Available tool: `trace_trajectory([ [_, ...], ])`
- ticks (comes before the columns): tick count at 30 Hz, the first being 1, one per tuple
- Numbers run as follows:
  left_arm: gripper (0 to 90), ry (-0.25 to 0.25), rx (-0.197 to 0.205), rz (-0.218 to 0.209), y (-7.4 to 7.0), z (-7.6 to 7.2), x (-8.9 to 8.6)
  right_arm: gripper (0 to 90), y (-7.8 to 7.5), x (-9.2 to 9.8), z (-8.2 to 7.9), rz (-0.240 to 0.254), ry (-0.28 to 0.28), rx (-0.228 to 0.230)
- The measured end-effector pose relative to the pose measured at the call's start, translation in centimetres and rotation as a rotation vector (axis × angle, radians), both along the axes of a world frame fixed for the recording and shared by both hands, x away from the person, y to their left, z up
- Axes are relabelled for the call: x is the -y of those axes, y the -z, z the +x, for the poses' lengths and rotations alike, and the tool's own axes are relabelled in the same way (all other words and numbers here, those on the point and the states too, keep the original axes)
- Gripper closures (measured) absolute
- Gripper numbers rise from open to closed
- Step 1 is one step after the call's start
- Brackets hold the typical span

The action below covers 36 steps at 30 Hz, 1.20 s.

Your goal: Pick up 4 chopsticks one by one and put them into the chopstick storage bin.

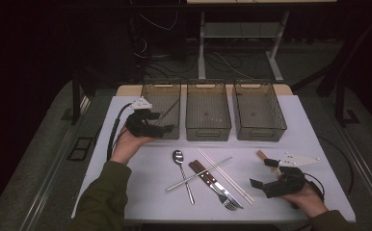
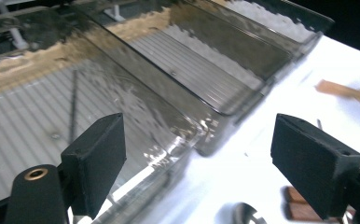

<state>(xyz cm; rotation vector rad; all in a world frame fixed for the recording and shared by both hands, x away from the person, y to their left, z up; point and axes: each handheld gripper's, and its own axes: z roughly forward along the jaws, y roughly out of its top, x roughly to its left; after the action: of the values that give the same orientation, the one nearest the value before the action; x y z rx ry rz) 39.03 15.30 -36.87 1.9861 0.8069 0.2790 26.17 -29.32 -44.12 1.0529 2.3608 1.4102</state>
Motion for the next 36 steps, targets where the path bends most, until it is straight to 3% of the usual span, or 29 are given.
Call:
trace_trajectory([
  [8, 16.7, 0.048, 0.015, -0.009, 1.1, -2.5, 1.0, 1.1, 0.1, -0.1, 0.5, 0.011, -0.032, -0.002],
  [22, 17.0, 0.102, 0.015, 0.042, 3.0, -6.4, 2.6, 1.1, 0.4, -0.5, 0.3, -0.027, -0.047, 0.000],
  [29, 19.8, 0.114, 0.002, 0.038, 4.0, -7.7, 3.0, 1.1, 0.4, -0.4, 0.3, -0.024, -0.037, -0.004],
  [36, 24.2, 0.144, -0.014, 0.069, 4.9, -8.9, 4.1, 1.1, 0.4, -0.6, 0.1, -0.032, -0.042, 0.000],
])
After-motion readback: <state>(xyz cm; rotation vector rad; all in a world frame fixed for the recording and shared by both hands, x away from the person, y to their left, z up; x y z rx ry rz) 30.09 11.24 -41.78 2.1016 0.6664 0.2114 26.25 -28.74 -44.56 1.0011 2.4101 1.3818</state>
